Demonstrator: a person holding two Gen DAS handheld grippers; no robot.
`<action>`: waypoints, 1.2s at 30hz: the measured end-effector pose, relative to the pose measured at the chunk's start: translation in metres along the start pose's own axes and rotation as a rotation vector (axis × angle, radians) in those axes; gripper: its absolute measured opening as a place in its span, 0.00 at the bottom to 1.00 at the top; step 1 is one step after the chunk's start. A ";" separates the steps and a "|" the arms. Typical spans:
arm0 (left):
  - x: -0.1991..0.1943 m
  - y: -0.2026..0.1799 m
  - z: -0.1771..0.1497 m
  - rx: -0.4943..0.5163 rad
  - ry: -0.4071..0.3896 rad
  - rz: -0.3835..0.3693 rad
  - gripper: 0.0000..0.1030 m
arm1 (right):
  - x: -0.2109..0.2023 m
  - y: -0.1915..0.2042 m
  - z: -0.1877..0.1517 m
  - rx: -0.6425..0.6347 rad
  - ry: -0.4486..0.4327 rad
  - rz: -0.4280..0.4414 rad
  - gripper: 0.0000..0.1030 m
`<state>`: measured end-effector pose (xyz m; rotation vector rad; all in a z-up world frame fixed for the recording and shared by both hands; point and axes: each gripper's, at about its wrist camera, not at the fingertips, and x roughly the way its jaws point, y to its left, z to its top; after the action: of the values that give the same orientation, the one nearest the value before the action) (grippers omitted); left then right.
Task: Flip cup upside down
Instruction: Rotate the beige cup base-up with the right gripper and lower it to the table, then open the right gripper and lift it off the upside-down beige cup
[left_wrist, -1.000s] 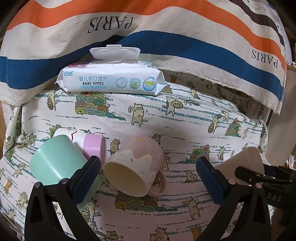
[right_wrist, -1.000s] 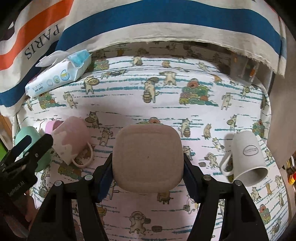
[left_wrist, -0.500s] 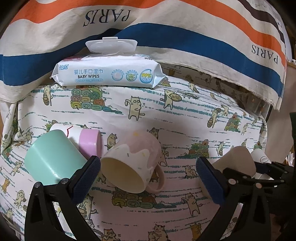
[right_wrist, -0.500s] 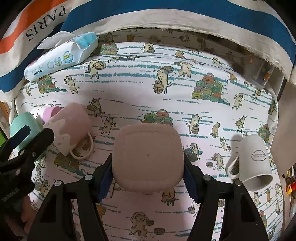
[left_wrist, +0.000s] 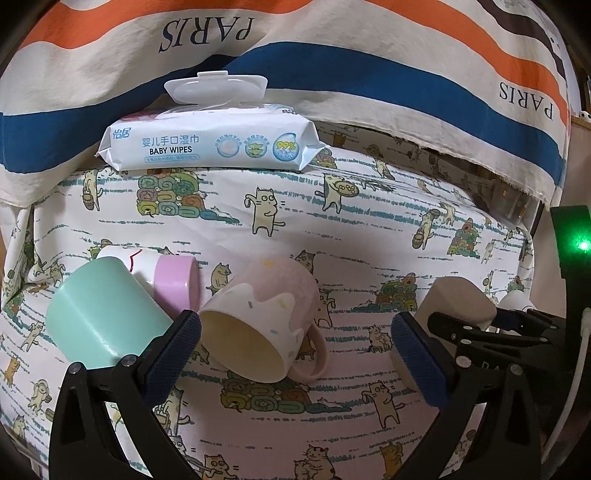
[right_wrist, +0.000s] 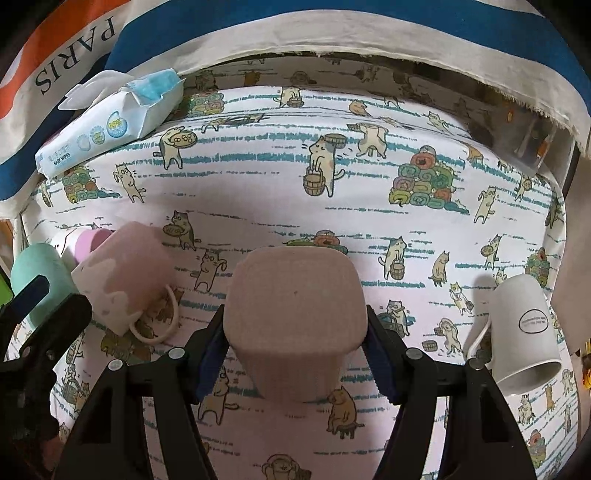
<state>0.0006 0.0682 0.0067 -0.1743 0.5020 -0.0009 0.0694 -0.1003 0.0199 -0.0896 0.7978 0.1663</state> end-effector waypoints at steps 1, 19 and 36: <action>0.000 0.000 0.000 0.001 0.000 0.000 0.99 | 0.000 0.001 0.000 -0.002 -0.003 -0.002 0.67; -0.005 -0.003 -0.001 0.020 -0.025 0.007 0.99 | -0.008 -0.008 -0.004 0.005 -0.034 0.081 0.77; -0.047 -0.041 0.012 0.142 -0.220 -0.010 0.99 | -0.090 -0.068 -0.023 0.014 -0.436 0.083 0.99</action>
<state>-0.0334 0.0317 0.0466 -0.0365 0.2800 -0.0267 0.0043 -0.1804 0.0696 -0.0057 0.3674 0.2489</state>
